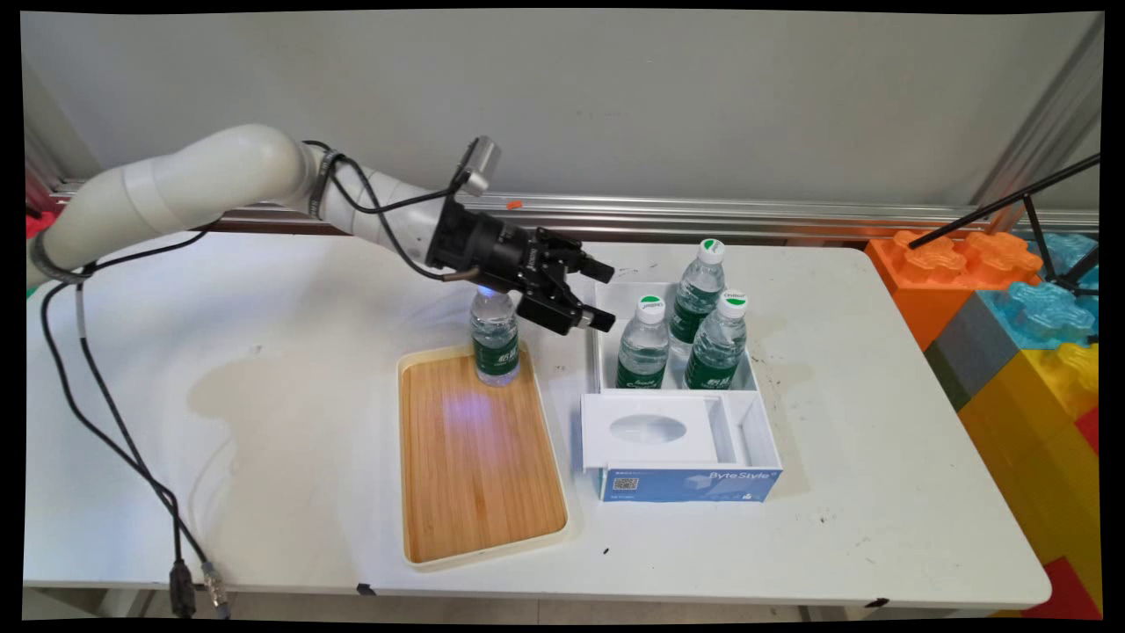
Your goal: Pick up the green bottle from the white box
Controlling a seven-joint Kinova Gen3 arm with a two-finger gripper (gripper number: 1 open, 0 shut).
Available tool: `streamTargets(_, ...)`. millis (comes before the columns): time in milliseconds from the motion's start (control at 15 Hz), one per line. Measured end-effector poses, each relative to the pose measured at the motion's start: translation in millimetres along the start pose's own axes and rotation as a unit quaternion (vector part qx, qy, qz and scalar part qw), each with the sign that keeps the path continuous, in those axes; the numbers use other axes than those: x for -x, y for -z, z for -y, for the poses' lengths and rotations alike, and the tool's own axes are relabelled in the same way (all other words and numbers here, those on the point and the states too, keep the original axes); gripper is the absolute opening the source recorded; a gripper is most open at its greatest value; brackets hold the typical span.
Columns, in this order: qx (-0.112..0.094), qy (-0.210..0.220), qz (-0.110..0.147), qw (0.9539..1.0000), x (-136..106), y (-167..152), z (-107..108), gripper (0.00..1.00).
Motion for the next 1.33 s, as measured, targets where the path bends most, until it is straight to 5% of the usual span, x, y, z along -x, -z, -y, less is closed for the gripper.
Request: streamTargets(1333,0.011,-0.047,-0.021,0.9986,-2.9,-24.4,58.6,1.00)
